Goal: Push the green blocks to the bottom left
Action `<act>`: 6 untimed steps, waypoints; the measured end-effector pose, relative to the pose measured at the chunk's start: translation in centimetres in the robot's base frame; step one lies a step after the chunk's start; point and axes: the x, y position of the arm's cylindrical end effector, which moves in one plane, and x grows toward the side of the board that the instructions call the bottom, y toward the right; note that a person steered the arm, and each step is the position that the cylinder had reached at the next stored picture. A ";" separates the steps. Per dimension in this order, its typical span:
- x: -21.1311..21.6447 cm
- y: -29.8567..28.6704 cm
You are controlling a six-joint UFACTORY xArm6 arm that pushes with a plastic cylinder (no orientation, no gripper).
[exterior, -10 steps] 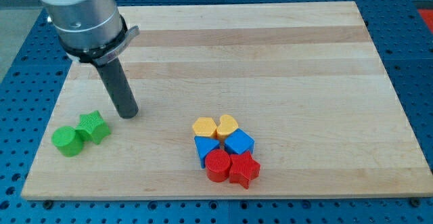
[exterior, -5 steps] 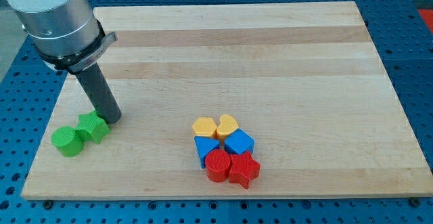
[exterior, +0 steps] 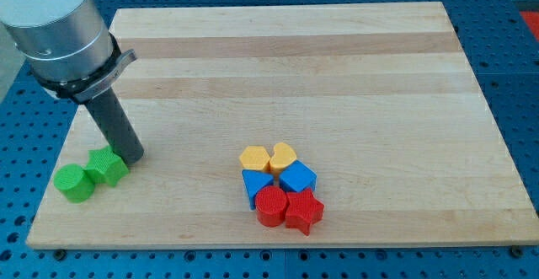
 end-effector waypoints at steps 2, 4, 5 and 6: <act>0.3 -1.0; 1.2 -1.1; 2.0 -1.4; 2.9 -1.5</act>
